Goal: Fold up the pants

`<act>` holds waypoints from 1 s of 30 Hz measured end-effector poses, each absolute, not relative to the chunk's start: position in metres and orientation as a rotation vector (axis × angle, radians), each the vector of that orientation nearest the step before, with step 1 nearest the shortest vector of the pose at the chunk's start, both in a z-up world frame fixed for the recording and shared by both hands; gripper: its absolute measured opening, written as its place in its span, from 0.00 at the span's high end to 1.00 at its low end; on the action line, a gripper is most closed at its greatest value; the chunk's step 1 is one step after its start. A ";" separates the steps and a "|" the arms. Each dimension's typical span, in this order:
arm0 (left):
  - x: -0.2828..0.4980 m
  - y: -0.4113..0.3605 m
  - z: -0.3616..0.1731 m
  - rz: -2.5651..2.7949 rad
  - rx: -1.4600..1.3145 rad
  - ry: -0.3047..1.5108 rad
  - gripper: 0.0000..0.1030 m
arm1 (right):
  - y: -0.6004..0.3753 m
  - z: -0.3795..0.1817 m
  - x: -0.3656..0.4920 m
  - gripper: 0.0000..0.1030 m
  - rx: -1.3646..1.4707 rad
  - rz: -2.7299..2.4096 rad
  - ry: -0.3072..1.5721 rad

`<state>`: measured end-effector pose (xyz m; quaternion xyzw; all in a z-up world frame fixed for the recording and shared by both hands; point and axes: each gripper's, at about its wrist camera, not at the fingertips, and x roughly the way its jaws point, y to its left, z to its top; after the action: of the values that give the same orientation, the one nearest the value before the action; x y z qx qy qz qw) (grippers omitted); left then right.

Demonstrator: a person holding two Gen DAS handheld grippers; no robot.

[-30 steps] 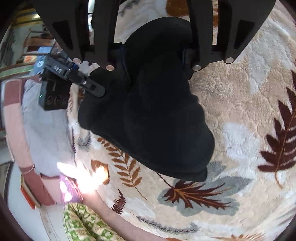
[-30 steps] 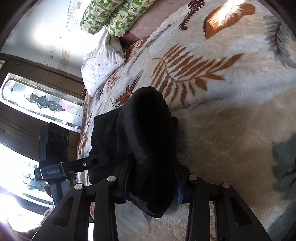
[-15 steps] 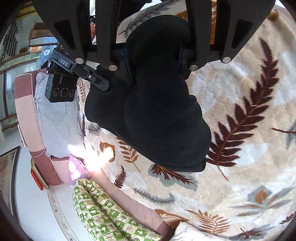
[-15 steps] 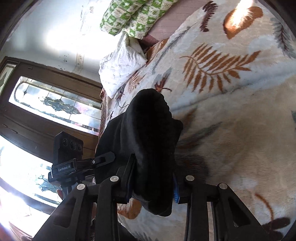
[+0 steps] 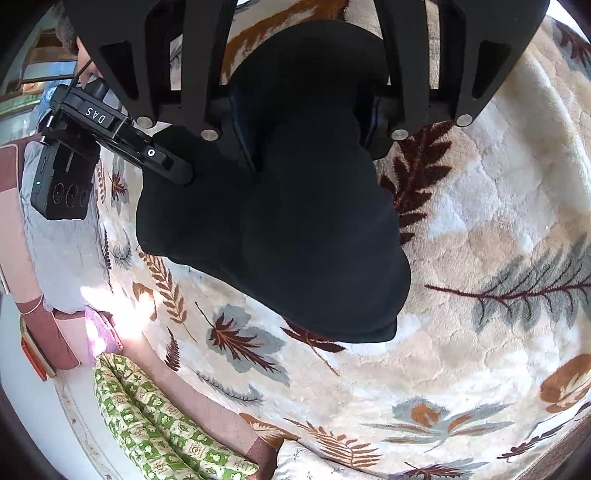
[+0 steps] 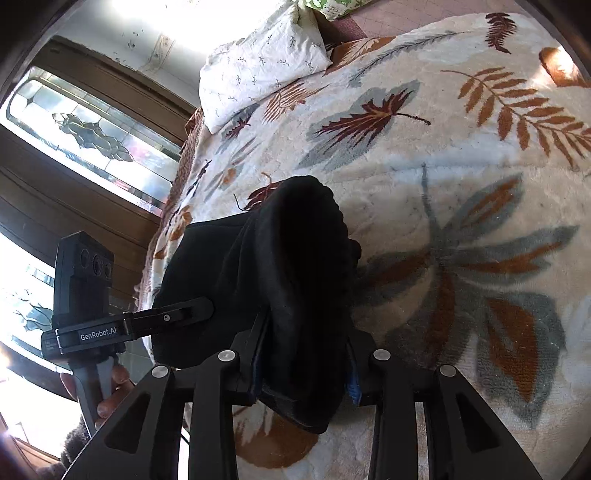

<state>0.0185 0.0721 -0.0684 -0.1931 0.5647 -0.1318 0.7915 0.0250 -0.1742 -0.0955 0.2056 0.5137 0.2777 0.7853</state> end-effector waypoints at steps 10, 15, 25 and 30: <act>0.007 0.085 -0.063 -0.303 -0.455 1.202 0.46 | -0.193 -0.101 0.021 0.50 0.455 0.563 1.107; -0.008 0.089 -0.049 -0.268 -0.437 1.181 0.46 | -0.208 -0.093 0.009 0.45 0.471 0.539 1.092; -0.041 0.072 -0.029 -0.099 -0.316 1.133 0.46 | -0.232 -0.051 -0.027 0.31 0.449 0.461 1.024; -0.059 0.054 -0.020 -0.055 -0.250 1.095 0.46 | -0.236 -0.038 -0.047 0.15 0.401 0.375 1.026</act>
<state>-0.0586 0.0543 -0.0197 -0.1187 0.5189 -0.0259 0.8461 -0.0472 -0.2361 -0.0378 0.1896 0.4845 0.1772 0.8354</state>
